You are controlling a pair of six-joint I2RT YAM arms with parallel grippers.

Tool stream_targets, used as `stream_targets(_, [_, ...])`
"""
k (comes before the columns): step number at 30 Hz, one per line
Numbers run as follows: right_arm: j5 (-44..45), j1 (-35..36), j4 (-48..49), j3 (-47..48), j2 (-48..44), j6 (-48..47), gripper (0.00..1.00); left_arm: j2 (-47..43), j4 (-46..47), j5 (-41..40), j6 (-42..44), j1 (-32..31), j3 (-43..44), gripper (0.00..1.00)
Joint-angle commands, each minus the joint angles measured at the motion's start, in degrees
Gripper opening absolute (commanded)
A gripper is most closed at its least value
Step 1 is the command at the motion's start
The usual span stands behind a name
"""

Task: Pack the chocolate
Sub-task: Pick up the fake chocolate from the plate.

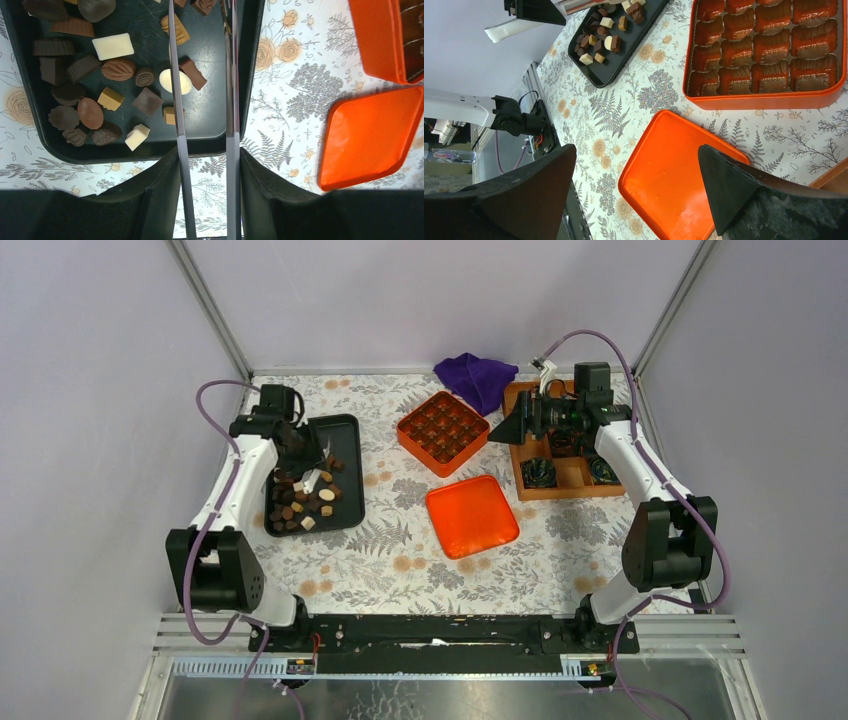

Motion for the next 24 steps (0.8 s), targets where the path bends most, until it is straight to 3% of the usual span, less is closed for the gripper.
stream_targets(1, [-1.65,-0.22,2.07,-0.26,-0.40,0.25,1.00,2.54,-1.16,-2.42,3.91,-0.32,2.87,0.48])
stream_targets(24, [-1.57,-0.22,2.18,-0.67,-0.65,0.25,1.00,12.40,-2.07,-2.64,10.23,0.61,8.61,0.45])
